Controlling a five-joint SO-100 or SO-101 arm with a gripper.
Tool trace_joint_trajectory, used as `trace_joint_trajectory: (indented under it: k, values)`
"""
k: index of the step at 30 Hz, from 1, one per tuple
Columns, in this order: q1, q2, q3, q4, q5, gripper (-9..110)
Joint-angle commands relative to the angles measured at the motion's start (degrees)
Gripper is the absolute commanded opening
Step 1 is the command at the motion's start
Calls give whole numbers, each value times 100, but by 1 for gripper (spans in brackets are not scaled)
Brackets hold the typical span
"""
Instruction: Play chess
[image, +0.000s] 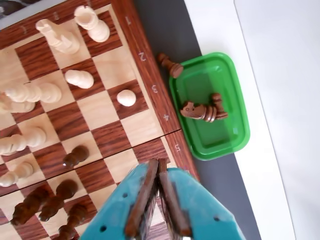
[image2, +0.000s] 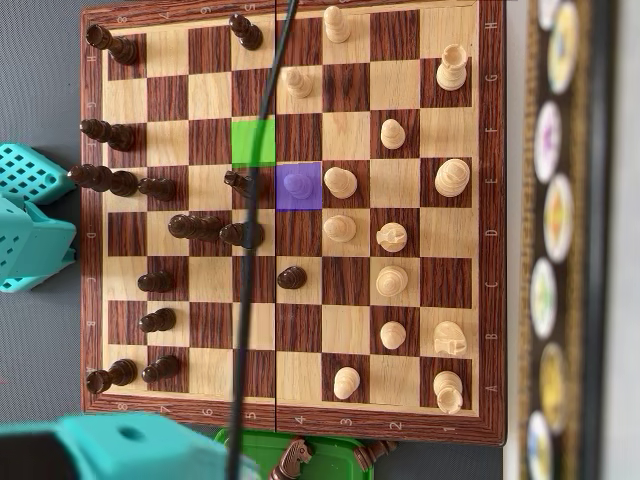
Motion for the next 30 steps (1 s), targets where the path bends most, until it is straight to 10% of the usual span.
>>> trace_joint_trajectory:
  k: [1,30]
  values:
    - [-387,949,431,-79,360,3]
    - [-3287,3445,2514,-88,1371,3]
